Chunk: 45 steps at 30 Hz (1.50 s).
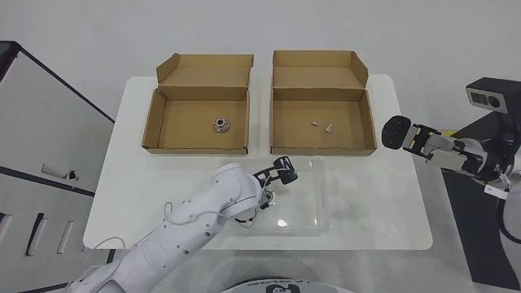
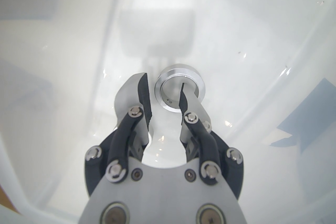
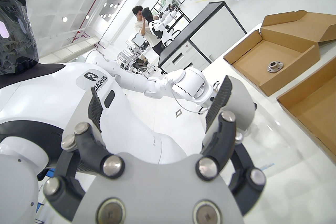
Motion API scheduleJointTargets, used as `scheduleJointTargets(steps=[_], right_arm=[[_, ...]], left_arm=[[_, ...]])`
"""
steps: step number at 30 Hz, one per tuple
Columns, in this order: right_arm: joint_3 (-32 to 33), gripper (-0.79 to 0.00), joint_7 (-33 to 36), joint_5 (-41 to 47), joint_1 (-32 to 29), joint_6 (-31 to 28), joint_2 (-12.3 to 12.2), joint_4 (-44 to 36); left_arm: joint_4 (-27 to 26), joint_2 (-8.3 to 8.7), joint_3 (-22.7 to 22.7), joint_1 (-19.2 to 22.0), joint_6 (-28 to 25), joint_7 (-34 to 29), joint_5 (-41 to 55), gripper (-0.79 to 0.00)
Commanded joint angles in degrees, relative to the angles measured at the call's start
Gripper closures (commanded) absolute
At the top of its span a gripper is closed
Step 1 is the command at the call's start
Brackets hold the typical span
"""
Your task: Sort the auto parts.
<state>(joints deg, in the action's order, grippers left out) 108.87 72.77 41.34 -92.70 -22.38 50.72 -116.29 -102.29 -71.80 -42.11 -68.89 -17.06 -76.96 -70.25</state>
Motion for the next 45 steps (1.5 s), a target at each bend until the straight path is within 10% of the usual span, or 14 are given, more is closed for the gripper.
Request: scheduleJointTargets(steps=[1,10,18,45], right_arm=[[0.00,-0.785,-0.01,0.00,0.00,0.00,0.00,0.00],[0.00,-0.785,-0.01,0.00,0.00,0.00,0.00,0.00],[0.00,-0.785,-0.01,0.00,0.00,0.00,0.00,0.00],[0.00,-0.785,-0.01,0.00,0.00,0.00,0.00,0.00]], left_arm=[[0.10,-0.01,0.07,0.04,0.13,-0.04,-0.01,-0.317],[1.13,-0.04,0.62,0.09,0.27,0.41,-0.37,-0.305],[1.17,0.04,0.70,0.02,0.45,0.44,-0.95,0.000],[-23.34,1.11,-11.69,2.81,7.28,0.66,4.11,0.000]])
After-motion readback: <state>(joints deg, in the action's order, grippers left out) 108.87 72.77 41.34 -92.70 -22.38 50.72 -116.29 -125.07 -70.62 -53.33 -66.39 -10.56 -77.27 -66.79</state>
